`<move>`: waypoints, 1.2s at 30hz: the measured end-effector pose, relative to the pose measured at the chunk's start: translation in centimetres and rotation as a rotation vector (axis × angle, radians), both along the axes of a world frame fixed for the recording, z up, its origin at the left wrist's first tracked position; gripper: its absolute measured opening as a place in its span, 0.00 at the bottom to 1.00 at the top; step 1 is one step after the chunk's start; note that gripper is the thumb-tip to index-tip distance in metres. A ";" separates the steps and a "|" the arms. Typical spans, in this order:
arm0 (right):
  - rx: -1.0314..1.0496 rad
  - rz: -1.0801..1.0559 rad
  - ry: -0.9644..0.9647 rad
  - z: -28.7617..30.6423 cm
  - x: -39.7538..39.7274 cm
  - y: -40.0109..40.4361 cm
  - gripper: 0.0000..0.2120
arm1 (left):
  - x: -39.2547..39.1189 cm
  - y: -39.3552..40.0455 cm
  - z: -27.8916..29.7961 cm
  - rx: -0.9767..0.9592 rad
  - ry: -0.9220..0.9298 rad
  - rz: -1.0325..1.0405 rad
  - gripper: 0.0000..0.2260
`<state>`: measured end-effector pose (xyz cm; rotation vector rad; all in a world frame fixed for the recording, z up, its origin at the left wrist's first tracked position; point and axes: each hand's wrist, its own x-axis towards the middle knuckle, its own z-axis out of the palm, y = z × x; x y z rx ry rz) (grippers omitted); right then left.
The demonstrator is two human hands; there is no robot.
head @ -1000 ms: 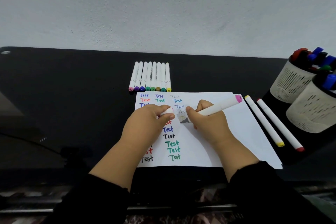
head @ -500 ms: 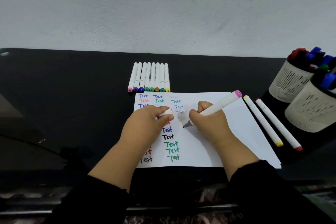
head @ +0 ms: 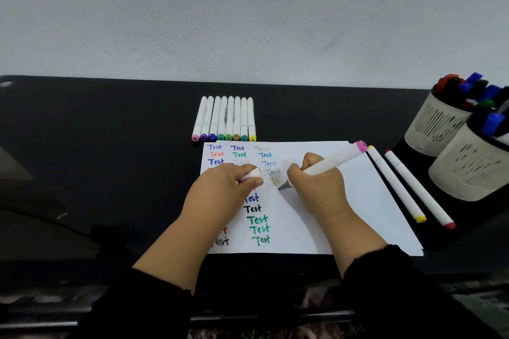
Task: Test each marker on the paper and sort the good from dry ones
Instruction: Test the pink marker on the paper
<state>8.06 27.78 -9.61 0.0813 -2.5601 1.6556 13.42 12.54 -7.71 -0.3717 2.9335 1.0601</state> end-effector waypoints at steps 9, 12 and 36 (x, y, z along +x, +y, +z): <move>-0.009 -0.020 0.012 0.0 0.1 0.1 0.19 | 0.1 0.2 0.1 -0.003 -0.005 -0.003 0.20; -0.021 -0.008 -0.004 0.0 0.2 0.1 0.18 | 0.4 0.2 0.0 0.047 0.019 0.001 0.18; -0.325 -0.059 -0.102 1.0 -0.2 0.8 0.18 | 0.4 0.5 -0.3 0.206 -0.031 -0.064 0.15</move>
